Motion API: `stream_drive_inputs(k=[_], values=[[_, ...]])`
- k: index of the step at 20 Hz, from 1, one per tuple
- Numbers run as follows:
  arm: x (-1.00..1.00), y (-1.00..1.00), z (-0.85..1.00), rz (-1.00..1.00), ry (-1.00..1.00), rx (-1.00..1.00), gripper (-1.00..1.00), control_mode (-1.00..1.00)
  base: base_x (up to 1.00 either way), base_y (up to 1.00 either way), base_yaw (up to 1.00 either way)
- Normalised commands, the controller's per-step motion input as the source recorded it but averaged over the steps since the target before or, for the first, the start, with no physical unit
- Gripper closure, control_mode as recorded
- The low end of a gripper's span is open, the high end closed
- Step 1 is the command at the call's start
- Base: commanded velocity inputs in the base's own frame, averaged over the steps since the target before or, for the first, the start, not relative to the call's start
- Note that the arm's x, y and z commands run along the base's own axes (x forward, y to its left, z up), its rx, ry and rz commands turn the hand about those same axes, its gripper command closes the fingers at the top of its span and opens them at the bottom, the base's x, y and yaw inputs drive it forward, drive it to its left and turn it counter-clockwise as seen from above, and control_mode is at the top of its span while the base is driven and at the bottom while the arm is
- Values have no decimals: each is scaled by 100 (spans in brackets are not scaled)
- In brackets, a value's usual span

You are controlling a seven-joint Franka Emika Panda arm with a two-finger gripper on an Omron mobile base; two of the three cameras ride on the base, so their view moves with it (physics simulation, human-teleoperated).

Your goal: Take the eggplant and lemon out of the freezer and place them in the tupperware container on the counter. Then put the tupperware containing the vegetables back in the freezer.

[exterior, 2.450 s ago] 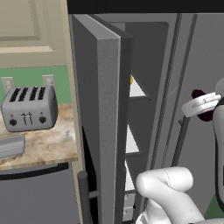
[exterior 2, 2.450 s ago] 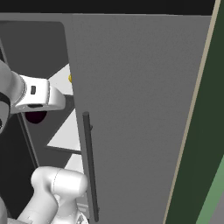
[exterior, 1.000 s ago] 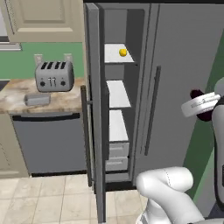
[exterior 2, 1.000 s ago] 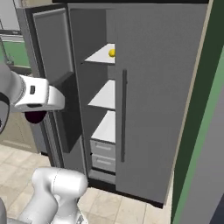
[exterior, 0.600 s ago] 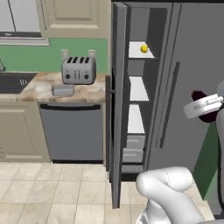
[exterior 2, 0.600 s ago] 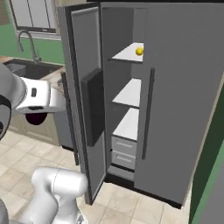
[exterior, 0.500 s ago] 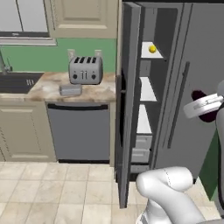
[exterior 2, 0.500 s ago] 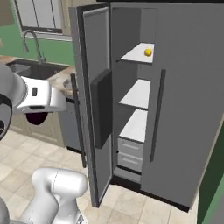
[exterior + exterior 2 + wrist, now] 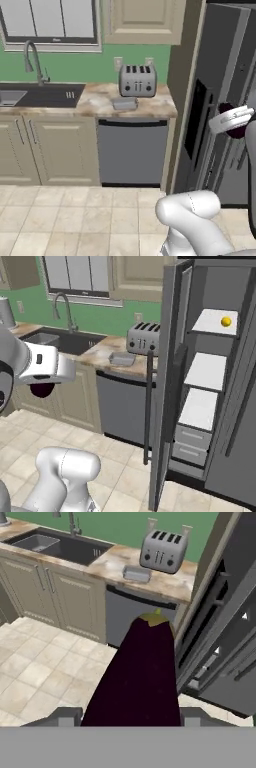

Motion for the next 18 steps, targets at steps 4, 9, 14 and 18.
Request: stream_drive_inputs(k=[4, 9, 14, 18], values=[[0, 0, 0, 0, 0, 0, 100, 100, 13, 96, -18], [0, 0, 0, 0, 0, 0, 100, 100, 49, 74, -27], [0, 0, 0, 0, 0, 0, 100, 100, 97, 30, -27], [0, 0, 0, 0, 0, 0, 100, 100, 100, 2, -24]])
